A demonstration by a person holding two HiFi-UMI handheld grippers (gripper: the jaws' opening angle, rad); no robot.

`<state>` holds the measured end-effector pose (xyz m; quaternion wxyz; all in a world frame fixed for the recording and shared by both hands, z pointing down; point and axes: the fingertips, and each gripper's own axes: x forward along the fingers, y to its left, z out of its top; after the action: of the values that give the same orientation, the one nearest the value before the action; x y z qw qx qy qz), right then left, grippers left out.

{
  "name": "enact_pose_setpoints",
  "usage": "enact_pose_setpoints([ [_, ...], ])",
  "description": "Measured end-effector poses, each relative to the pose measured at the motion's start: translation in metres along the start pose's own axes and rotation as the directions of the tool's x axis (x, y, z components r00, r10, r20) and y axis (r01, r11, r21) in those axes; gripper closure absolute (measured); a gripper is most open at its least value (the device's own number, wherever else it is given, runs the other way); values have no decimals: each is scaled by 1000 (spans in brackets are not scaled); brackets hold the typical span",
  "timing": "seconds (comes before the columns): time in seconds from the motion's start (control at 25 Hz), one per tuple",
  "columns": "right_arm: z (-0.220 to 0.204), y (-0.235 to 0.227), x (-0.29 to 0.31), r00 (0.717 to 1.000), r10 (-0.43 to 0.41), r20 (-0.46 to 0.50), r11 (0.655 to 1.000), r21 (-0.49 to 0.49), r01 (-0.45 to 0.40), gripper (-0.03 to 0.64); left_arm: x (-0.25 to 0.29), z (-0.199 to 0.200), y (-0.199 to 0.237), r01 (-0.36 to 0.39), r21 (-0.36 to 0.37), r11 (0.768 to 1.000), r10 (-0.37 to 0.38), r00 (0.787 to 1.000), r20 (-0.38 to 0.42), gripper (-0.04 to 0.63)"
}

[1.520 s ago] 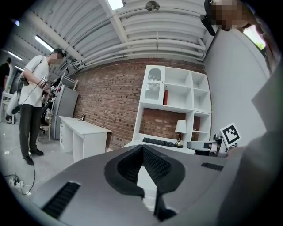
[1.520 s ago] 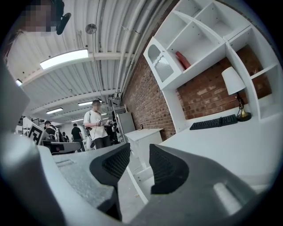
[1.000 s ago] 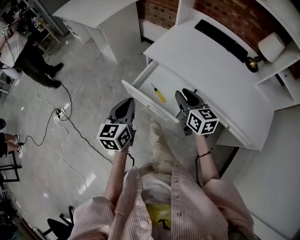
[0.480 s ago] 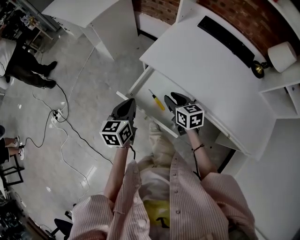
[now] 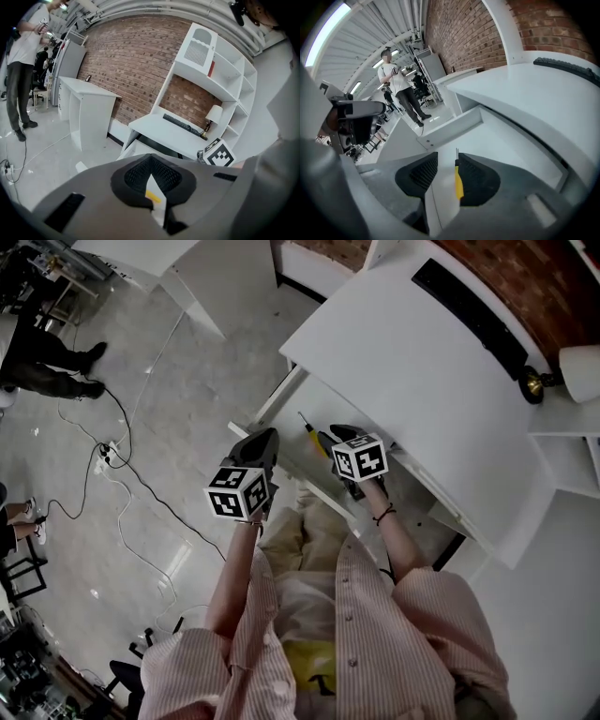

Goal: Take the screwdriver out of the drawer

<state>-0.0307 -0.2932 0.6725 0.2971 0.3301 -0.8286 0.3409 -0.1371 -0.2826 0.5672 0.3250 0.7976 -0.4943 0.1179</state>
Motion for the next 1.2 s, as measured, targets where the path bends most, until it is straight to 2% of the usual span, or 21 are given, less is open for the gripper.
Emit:
enact_pose_setpoints([
  [0.28, -35, -11, 48, 985, -30, -172, 999, -50, 22, 485, 13, -7, 9, 19, -14, 1000, -20, 999, -45, 597],
  [0.56, -65, -27, 81, 958, -88, -272, 995, -61, 74, 485, 23, -11, 9, 61, -6, 998, -62, 995, -74, 597],
  [0.8, -78, -32, 103, 937, -144, -317, 987, -115, 113, 485, 26, -15, 9, 82, 6, 997, -81, 992, -97, 597],
  [0.92, -68, -27, 105, 940, -158, -303, 981, -158, 114, 495, 27, -14, 10, 86, 9, 996, -84, 991, -100, 597],
  [1.2, -75, -34, 104, 917, -247, -314, 945, -288, 156, 529, 28, -14, 15, 69, 5, 998, -68, 992, -106, 597],
])
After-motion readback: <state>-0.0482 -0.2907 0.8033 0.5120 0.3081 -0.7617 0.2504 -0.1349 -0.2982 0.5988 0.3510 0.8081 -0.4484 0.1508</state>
